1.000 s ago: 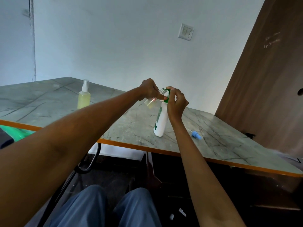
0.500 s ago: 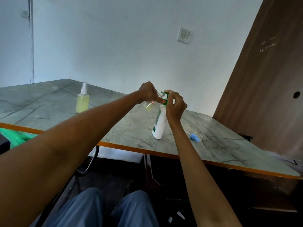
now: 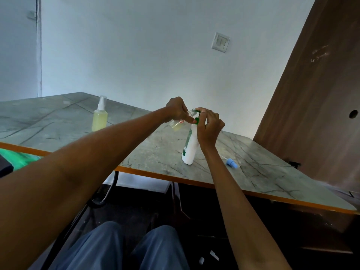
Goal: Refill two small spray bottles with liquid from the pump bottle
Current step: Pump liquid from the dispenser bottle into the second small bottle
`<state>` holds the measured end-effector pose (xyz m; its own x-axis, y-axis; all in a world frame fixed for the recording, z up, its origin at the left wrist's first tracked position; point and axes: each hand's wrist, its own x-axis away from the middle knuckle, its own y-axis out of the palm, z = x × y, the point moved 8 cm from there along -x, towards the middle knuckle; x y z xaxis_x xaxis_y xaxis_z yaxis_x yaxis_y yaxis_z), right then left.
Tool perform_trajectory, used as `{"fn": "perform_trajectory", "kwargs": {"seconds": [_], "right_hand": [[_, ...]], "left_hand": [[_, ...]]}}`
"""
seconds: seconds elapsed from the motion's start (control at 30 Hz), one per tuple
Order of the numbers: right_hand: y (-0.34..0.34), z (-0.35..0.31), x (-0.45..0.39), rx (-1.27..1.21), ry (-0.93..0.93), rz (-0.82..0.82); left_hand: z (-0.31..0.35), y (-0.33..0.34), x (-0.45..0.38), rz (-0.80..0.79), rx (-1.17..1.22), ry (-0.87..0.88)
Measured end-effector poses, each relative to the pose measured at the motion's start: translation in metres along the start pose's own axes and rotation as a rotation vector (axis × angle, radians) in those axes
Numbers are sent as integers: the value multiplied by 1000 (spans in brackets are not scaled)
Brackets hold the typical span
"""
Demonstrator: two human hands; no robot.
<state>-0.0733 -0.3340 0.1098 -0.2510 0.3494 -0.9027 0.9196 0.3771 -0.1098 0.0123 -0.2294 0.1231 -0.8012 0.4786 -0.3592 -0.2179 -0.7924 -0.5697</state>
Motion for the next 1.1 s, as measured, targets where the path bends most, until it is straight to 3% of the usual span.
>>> {"fn": "perform_trajectory", "kwargs": {"seconds": [1.1], "right_hand": [[0, -4, 10, -109, 39, 0]], "left_hand": [[-1, 0, 1, 20, 5, 21]]}}
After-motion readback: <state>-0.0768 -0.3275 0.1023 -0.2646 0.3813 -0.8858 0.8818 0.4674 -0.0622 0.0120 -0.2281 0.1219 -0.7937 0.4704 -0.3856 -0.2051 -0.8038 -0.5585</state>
